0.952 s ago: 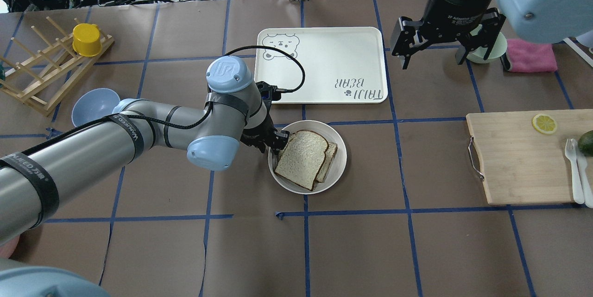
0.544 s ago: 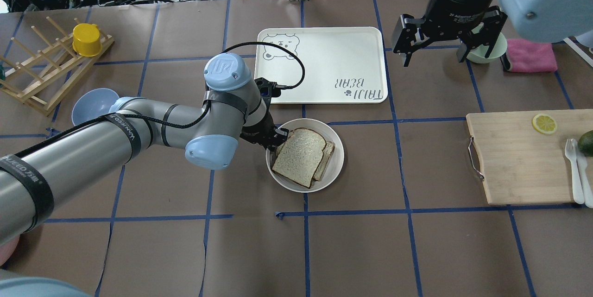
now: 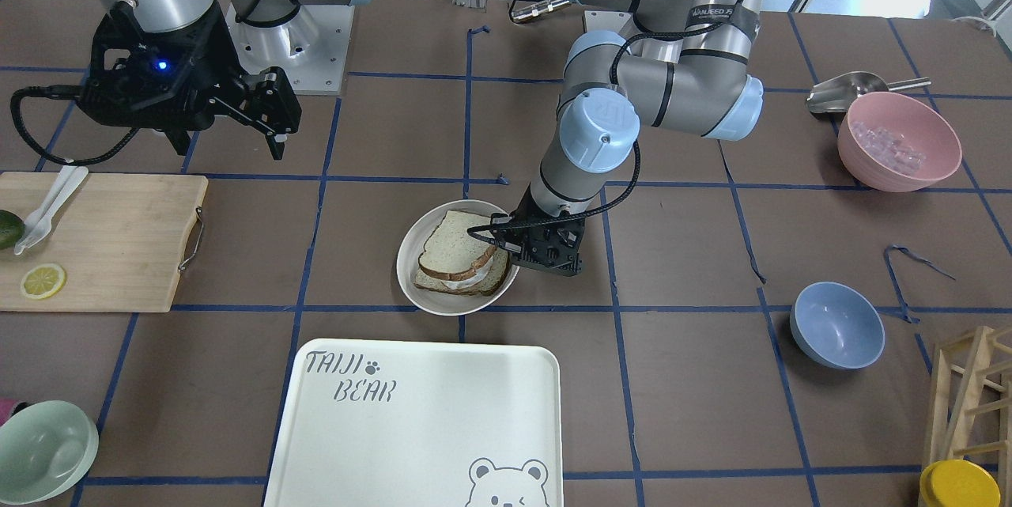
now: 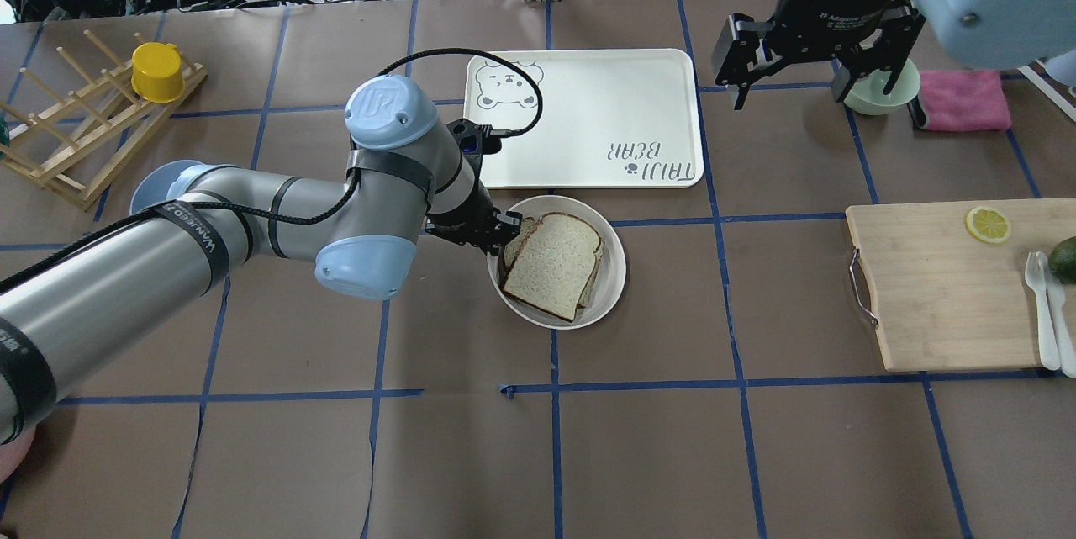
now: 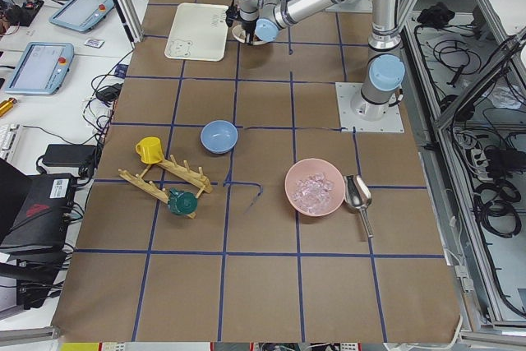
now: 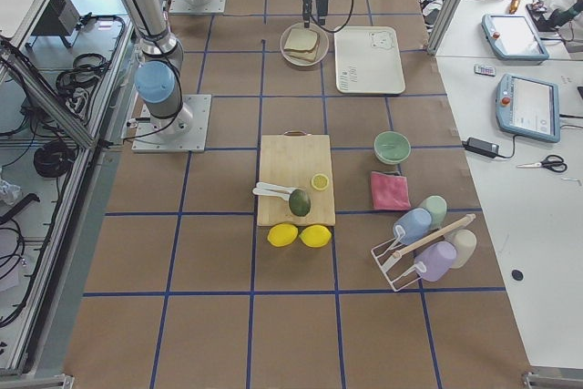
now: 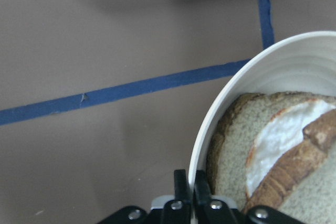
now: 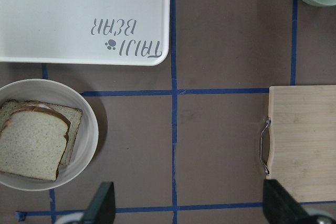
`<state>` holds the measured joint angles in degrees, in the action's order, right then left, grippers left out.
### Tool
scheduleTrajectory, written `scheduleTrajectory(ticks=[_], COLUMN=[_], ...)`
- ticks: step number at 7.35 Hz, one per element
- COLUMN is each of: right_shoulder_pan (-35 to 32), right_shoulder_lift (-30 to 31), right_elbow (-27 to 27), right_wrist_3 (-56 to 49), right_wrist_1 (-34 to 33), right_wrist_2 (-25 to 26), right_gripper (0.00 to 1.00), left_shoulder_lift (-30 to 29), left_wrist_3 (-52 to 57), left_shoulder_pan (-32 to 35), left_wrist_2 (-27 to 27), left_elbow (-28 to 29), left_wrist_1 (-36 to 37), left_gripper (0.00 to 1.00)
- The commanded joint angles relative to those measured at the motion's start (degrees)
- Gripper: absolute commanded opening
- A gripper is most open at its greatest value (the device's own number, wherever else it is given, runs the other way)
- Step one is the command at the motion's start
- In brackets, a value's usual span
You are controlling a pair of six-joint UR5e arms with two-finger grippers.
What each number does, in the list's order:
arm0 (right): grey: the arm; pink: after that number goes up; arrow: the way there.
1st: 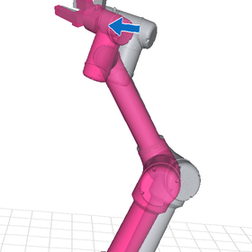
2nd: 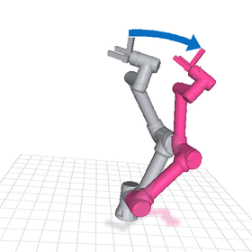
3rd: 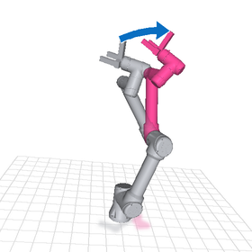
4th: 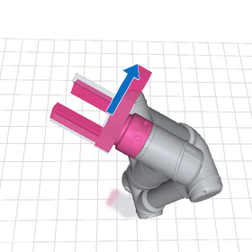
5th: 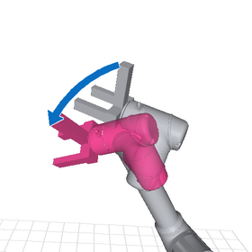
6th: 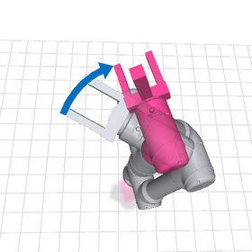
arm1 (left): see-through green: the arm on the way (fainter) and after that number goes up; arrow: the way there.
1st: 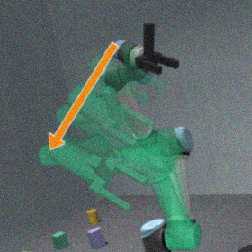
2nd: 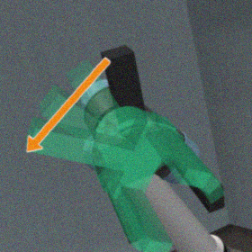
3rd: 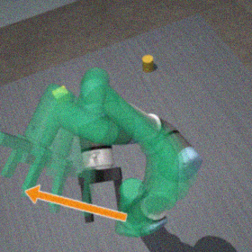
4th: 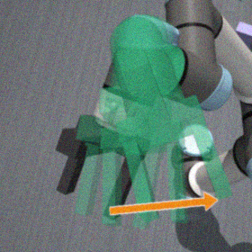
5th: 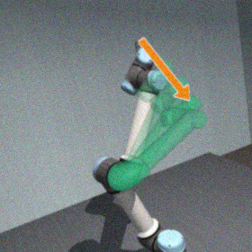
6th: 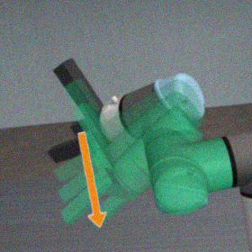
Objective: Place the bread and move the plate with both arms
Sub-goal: 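Slide the plate with the left gripper onto the bear tray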
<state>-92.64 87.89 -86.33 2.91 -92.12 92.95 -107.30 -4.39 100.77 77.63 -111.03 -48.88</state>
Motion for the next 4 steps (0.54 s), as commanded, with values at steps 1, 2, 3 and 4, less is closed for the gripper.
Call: scheduleTrajectory(ticks=[1,2,3,4], right_shoulder_pan=[-0.09,-0.26,-0.26,-0.26], right_shoulder_lift=[0.0,0.0,0.0,0.0], right_elbow=[0.11,-0.23,-0.33,-0.33], right_wrist_3=[0.52,0.43,0.34,-0.09], right_wrist_1=[-2.87,-2.89,-2.89,-2.98], right_wrist_2=[0.03,0.03,-0.66,-0.58], right_gripper=[1.0,1.0,1.0,1.0], left_shoulder_lift=[1.3,0.17,-1.93,-4.73], left_wrist_3=[-0.01,0.17,-0.01,-0.01], left_shoulder_pan=[-4.43,-4.79,-4.79,-4.79], left_wrist_2=[-4.85,-6.77,-6.88,-6.97], left_elbow=[0.29,1.51,6.74,14.45], left_wrist_1=[-0.43,-0.34,-4.08,-11.69], left_gripper=[0.0,0.0,0.0,0.0])
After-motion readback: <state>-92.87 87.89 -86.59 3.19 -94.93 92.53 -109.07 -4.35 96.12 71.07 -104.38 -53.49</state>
